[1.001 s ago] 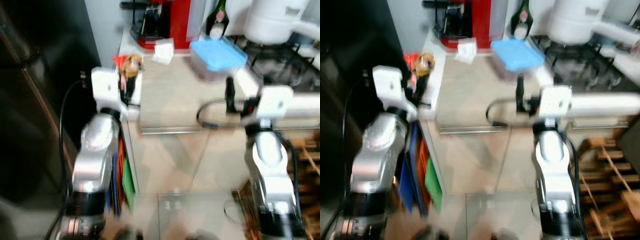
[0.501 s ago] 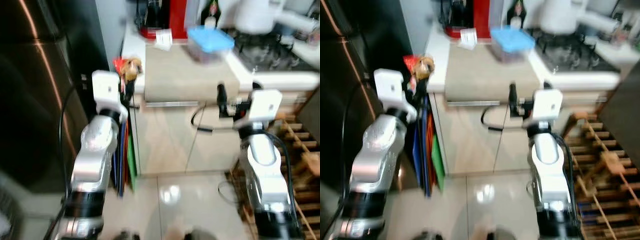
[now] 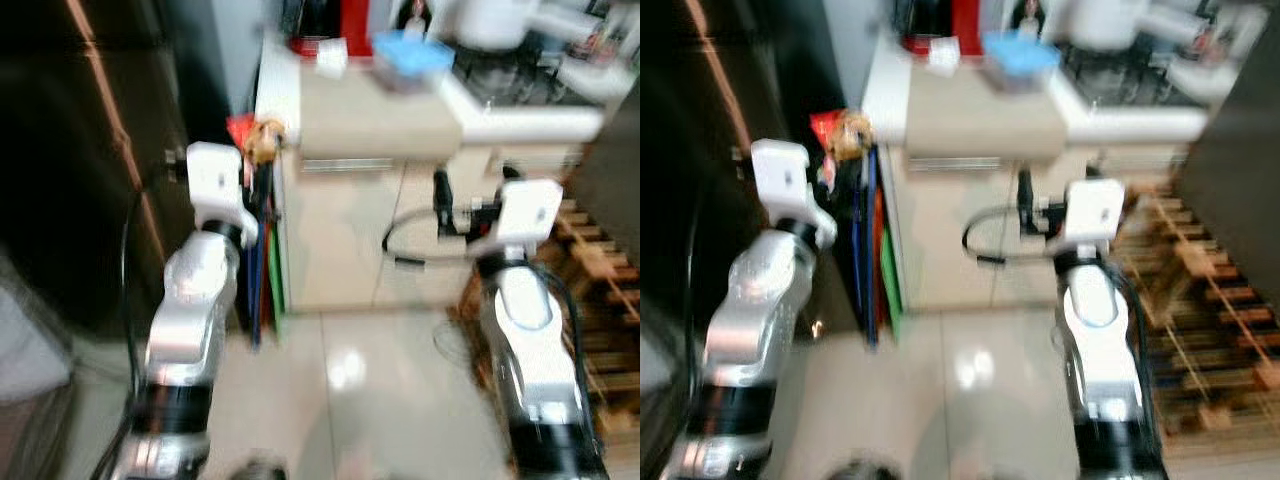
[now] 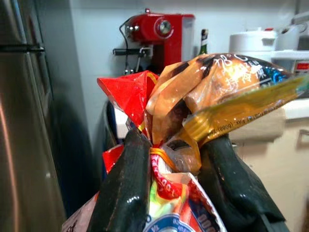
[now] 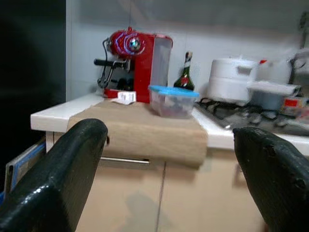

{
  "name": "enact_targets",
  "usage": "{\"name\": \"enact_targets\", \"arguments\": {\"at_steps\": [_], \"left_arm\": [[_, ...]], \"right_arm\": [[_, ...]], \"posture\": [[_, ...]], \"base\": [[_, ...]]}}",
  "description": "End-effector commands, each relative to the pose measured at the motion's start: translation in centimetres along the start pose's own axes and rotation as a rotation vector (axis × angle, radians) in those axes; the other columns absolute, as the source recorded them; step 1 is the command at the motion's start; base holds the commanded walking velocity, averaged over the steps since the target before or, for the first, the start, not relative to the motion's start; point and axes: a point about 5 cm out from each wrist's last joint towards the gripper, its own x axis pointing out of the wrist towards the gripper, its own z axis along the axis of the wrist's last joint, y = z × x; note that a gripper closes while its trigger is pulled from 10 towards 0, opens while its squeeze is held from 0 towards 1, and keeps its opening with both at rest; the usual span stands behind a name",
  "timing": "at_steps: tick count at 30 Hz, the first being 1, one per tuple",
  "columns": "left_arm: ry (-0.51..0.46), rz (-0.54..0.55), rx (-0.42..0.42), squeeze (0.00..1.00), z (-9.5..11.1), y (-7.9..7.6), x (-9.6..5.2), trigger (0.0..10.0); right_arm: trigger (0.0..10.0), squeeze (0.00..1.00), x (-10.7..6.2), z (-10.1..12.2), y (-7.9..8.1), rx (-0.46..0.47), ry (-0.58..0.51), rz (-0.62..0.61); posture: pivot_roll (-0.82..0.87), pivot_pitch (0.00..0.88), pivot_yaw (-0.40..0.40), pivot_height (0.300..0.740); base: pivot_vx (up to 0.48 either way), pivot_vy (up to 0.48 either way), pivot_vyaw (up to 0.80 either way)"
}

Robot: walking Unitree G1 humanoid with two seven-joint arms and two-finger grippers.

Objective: Restocking fridge

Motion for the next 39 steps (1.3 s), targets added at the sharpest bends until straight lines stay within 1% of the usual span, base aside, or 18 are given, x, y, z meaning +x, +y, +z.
{"name": "enact_targets", "arguments": {"at_steps": [1,6,11,12,14,18,22,24,25,28,30,31,32,33,34,36,37,39], "left_arm": [[-0.033,-0.014,0.004,0.00,0.9,-0.3,0.3,10.0],[-0.021,-0.023,0.005,0.00,0.5,-0.5,0.2,10.0],[-0.027,-0.030,-0.020,0.00,0.4,-0.1,-0.1,10.0],[-0.026,-0.053,-0.017,0.00,0.2,-0.3,-0.2,10.0],[-0.025,-0.062,-0.018,0.00,0.2,-0.4,-0.2,10.0],[-0.015,-0.107,-0.039,0.00,0.0,-1.0,-0.3,10.0],[0.021,-0.118,-0.009,0.00,-1.1,-1.2,-0.1,10.0],[0.024,-0.120,-0.004,0.00,-1.2,-1.2,-0.1,10.0],[0.045,-0.123,-0.008,0.00,-1.7,-1.3,-0.3,10.0],[0.064,-0.123,-0.018,0.00,-2.1,-1.4,-0.5,10.0],[0.099,-0.118,-0.041,0.00,-2.9,-1.4,-1.0,10.0],[0.141,-0.091,-0.074,0.00,-3.9,-1.1,-1.4,10.0],[0.153,-0.082,-0.083,0.00,-4.2,-1.0,-1.5,10.0],[0.153,-0.082,-0.083,0.00,-4.2,-1.0,-1.5,10.0],[0.186,-0.058,-0.073,0.00,-5.3,-0.2,-1.9,10.0],[0.213,-0.034,-0.057,0.00,-6.2,0.6,-2.5,10.0],[0.213,-0.034,-0.057,0.00,-6.2,0.6,-2.5,10.0],[0.242,-0.010,-0.077,0.00,-6.8,1.4,-3.3,10.0]], "right_arm": [[10.0,0.00,0.1,0.4,0.2,0.010,-0.018,0.005],[10.0,0.00,0.1,0.3,0.1,0.008,-0.015,0.007],[10.0,0.00,0.1,0.2,0.1,0.006,-0.007,0.008],[10.0,0.00,0.1,0.0,0.0,0.006,0.003,0.008],[10.0,0.00,0.1,-0.1,0.0,0.006,0.008,0.007],[10.0,0.00,0.0,-0.4,-0.4,0.000,0.020,-0.004],[10.0,0.00,-0.4,-1.1,-0.8,-0.008,0.052,-0.022],[10.0,0.00,-0.5,-1.2,-0.8,-0.007,0.059,-0.028],[10.0,0.00,-0.6,-1.3,-0.9,-0.009,0.064,-0.025],[10.0,0.00,-0.7,-1.4,-0.8,-0.012,0.071,-0.020],[10.0,0.00,-0.9,-1.6,-0.9,-0.014,0.083,-0.013],[10.0,0.00,-1.1,-1.9,-0.9,-0.010,0.102,-0.007],[10.0,0.00,-1.3,-2.1,-0.9,-0.004,0.112,-0.004],[10.0,0.00,-1.3,-2.1,-0.9,-0.004,0.112,-0.004],[10.0,0.00,-1.9,-2.7,-0.7,0.027,0.153,0.012],[10.0,0.00,-2.6,-3.4,-0.7,0.040,0.187,0.018],[10.0,0.00,-2.6,-3.4,-0.7,0.040,0.187,0.018],[10.0,0.00,-3.7,-4.1,-1.1,0.040,0.224,0.012]], "posture": [[-0.12,0.000,0.021,0.740],[-0.12,0.000,0.022,0.740],[-0.12,0.000,0.024,0.740],[-0.13,0.000,0.028,0.740],[-0.13,0.000,0.029,0.740],[-0.14,0.000,0.045,0.740],[-0.16,0.000,0.049,0.740],[-0.16,0.000,0.049,0.740],[-0.16,0.000,0.044,0.740],[-0.16,0.000,0.040,0.740],[-0.16,0.000,0.036,0.740],[-0.16,0.000,0.033,0.740],[-0.16,0.002,0.031,0.740],[-0.16,0.002,0.031,0.740],[-0.16,0.004,0.029,0.740],[-0.16,0.008,0.026,0.740],[-0.16,0.008,0.026,0.740],[-0.16,0.015,0.019,0.740]], "base": [[-0.292,0.000,0.00],[-0.225,0.000,0.00],[0.000,0.000,0.00],[0.000,0.000,0.00],[0.000,0.000,0.00],[0.000,0.000,0.00],[0.000,-0.480,0.00],[0.000,-0.480,0.00],[0.000,-0.480,0.00],[0.000,-0.480,0.00],[0.000,-0.480,0.00],[0.000,-0.480,0.00],[0.000,-0.480,0.00],[0.000,-0.480,0.00],[0.000,-0.480,0.00],[0.000,-0.480,0.00],[0.000,-0.480,0.00],[0.000,-0.480,0.00]]}}
